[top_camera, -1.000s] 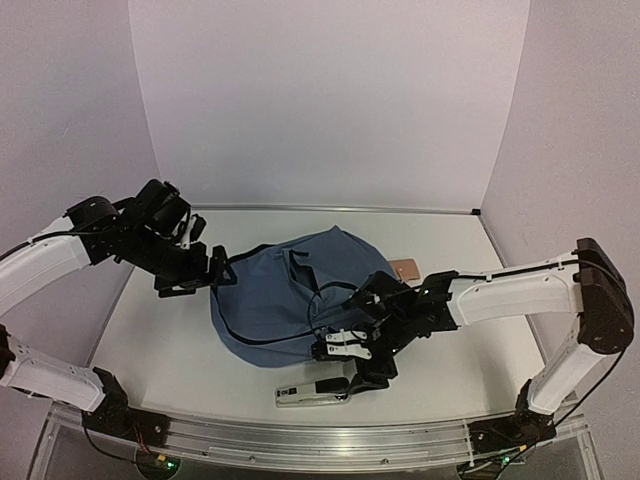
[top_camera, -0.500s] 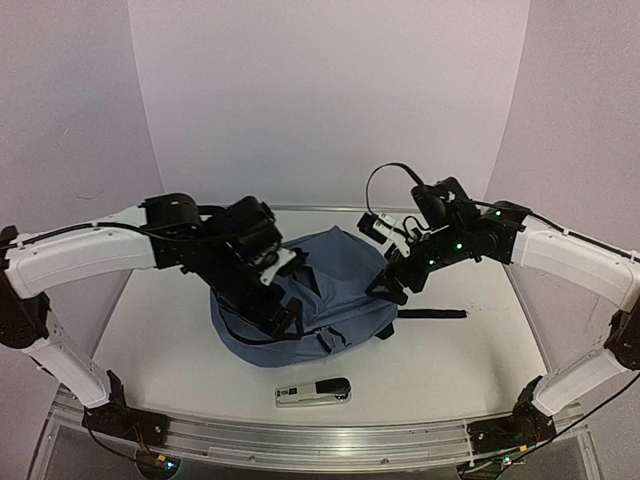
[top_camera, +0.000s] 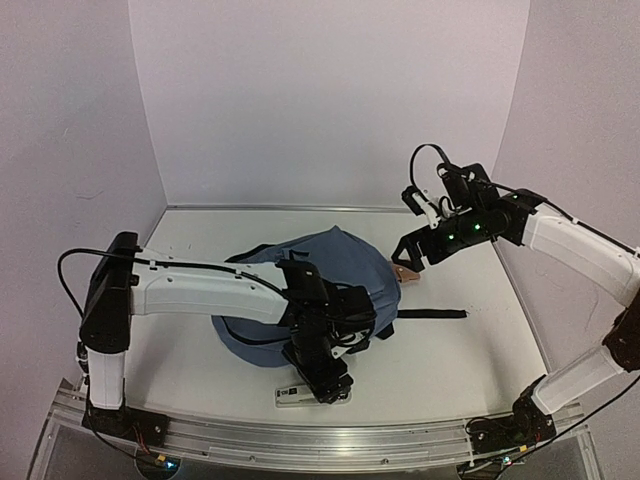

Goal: Pack the student bag
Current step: Pick up the stationery from the center of the board.

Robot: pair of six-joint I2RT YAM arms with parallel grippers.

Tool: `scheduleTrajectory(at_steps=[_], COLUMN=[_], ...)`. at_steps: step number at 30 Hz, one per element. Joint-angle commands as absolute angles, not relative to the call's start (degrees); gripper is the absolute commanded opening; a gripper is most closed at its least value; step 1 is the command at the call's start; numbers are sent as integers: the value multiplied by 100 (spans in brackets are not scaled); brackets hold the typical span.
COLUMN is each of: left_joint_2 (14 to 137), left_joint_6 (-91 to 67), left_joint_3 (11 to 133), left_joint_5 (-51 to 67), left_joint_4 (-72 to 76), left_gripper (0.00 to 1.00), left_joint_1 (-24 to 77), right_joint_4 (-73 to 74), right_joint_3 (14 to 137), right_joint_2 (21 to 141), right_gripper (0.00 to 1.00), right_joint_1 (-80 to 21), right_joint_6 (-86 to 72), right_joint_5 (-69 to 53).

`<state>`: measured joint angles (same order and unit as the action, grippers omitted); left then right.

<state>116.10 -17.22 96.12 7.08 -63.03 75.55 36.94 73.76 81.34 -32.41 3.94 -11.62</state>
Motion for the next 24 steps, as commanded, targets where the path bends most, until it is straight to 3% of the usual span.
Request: scheduleTrajectory(at_steps=[1,11,19,24], left_joint_2=[11969,12478,12625,12710], left_joint_6=[-1272,-520,-368,-317], left_joint_3=[9874,9714,9433,9325], left_joint_5=[550,388,367,326], left_joint_4=[-6413,-6007,-5714,-5685], left_gripper=[85,77,66,53], left_joint_1=[7558,7550,7550,7558], right_joint_4=[3710,3761,3856,3880], right_joint_3=[7545,7238,7241,7227], right_joint_2=[7914,7621,7479,7464], right_gripper=[98,98,98,98], right_joint_1=[-3179,-3169,-3172,-3172], right_joint_6=[249,153,188,205], right_joint_5=[-1086,-1284,-1194,-1200])
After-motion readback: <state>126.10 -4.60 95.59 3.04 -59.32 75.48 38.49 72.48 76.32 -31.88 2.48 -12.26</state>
